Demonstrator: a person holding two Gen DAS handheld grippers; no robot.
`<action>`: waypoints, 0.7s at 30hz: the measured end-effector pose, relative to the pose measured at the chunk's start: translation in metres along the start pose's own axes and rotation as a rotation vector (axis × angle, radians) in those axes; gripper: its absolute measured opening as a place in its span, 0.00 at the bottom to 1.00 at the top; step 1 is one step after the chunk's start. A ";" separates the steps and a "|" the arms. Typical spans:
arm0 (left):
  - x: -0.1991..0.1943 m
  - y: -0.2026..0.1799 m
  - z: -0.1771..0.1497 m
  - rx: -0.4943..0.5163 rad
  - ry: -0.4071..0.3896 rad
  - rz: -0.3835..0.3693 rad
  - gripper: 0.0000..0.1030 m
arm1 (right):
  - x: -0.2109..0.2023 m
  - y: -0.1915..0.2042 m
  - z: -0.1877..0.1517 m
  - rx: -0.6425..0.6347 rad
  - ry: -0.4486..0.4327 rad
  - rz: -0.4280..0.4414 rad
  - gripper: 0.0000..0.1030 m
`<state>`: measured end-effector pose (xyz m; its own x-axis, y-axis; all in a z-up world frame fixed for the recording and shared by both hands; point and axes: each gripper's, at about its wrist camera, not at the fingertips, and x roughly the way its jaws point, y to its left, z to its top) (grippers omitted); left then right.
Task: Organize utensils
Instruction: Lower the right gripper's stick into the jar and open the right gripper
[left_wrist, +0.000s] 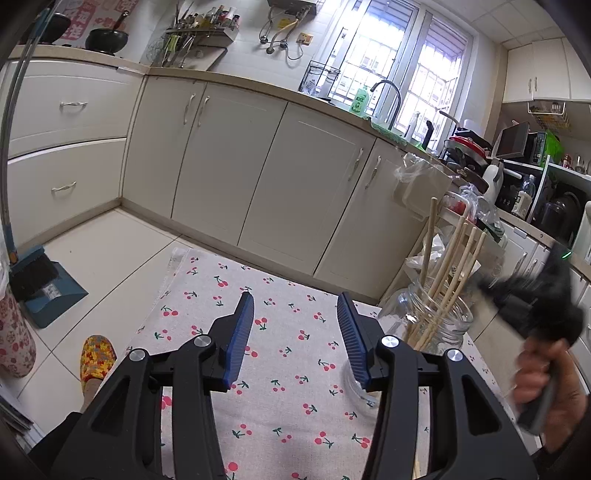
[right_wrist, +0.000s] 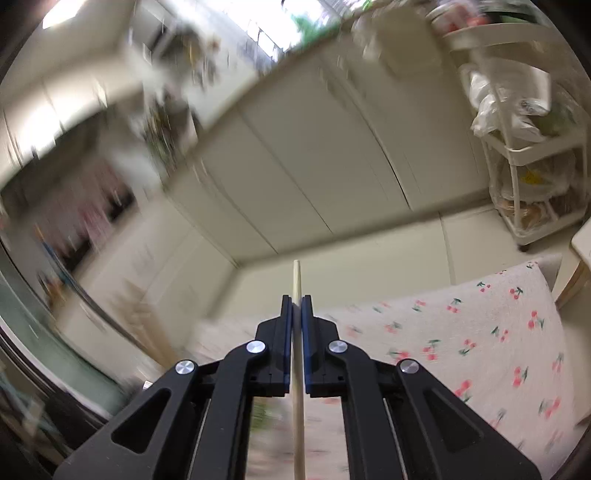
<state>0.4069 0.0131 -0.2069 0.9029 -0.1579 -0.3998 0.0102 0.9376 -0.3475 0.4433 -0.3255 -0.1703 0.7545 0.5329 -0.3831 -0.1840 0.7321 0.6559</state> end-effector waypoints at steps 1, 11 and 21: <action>-0.001 0.000 0.000 -0.002 -0.001 0.002 0.44 | -0.008 0.014 0.005 -0.001 -0.053 0.027 0.06; 0.002 0.009 -0.001 -0.064 0.019 -0.017 0.44 | 0.002 0.088 0.013 0.070 -0.399 0.112 0.06; 0.009 0.012 -0.003 -0.090 0.046 -0.050 0.44 | 0.023 0.100 -0.013 -0.107 -0.459 -0.021 0.06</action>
<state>0.4140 0.0221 -0.2175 0.8816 -0.2199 -0.4177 0.0145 0.8970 -0.4418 0.4338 -0.2341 -0.1217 0.9550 0.2920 -0.0523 -0.2113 0.7933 0.5710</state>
